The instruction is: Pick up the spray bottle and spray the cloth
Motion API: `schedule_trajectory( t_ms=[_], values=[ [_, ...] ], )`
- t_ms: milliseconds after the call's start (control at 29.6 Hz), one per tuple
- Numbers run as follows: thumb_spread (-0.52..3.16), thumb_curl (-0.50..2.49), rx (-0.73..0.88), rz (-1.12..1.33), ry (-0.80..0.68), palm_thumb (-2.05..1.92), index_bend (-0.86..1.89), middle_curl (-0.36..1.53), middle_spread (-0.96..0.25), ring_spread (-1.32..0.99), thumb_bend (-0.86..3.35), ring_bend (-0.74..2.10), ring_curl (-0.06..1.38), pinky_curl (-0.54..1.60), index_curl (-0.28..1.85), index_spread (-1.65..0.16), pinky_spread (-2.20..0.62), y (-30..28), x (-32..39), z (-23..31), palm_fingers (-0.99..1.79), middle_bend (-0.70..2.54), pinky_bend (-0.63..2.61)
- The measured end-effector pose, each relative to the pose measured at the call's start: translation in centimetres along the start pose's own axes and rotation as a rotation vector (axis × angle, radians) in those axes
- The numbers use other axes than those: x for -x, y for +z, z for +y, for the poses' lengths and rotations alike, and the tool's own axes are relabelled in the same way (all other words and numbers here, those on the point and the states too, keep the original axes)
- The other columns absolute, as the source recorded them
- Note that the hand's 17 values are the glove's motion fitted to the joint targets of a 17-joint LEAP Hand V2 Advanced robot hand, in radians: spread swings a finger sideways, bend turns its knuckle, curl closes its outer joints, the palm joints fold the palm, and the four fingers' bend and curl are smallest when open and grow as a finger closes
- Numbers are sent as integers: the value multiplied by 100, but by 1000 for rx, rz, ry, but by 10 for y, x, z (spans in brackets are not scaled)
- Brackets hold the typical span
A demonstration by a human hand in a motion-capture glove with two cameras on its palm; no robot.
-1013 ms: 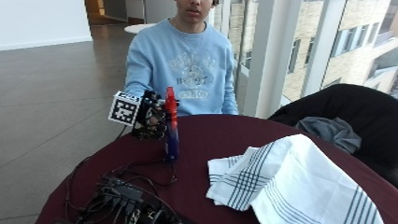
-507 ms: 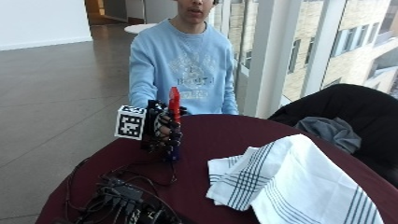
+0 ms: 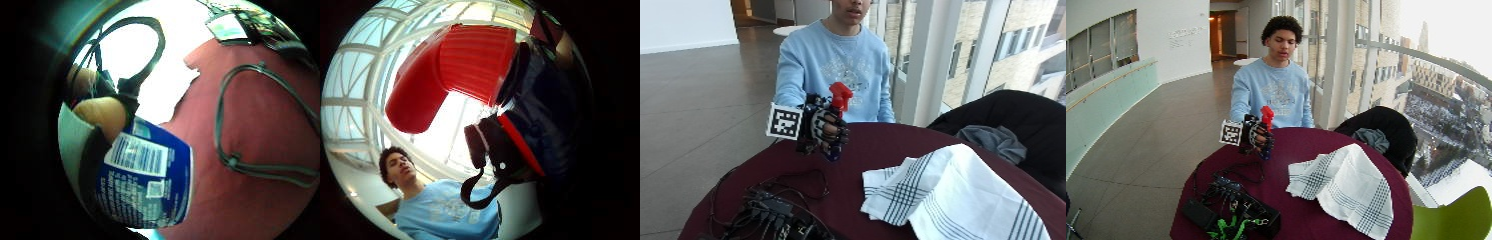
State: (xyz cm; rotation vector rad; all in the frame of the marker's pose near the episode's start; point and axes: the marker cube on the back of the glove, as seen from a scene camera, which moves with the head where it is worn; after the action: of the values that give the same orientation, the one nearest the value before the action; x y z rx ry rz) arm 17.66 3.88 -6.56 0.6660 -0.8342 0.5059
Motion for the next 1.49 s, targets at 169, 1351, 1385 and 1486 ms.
schedule_trajectory(
  t_ms=[169, 1351, 1385, 1486],
  values=[
    [116, 32, 95, 15, 96, 52, 18, 44, -7, 0, -5, 45, 38, 30, 37, -20, 23, 10, 22, -36, 113, 33, 18],
    [122, 34, 528, 164, 541, 57, 16, 47, -6, 4, -2, 46, 40, 31, 42, -15, 24, 75, 46, -124, 113, 32, 19],
    [122, 34, 528, 163, 545, 57, 16, 47, -6, 4, -2, 45, 40, 31, 42, -15, 24, 74, 46, -124, 113, 32, 18],
    [123, 34, 531, 161, 557, 57, 16, 47, -6, 4, -2, 46, 41, 31, 42, -15, 24, 74, 45, -123, 112, 32, 18]
  ],
)
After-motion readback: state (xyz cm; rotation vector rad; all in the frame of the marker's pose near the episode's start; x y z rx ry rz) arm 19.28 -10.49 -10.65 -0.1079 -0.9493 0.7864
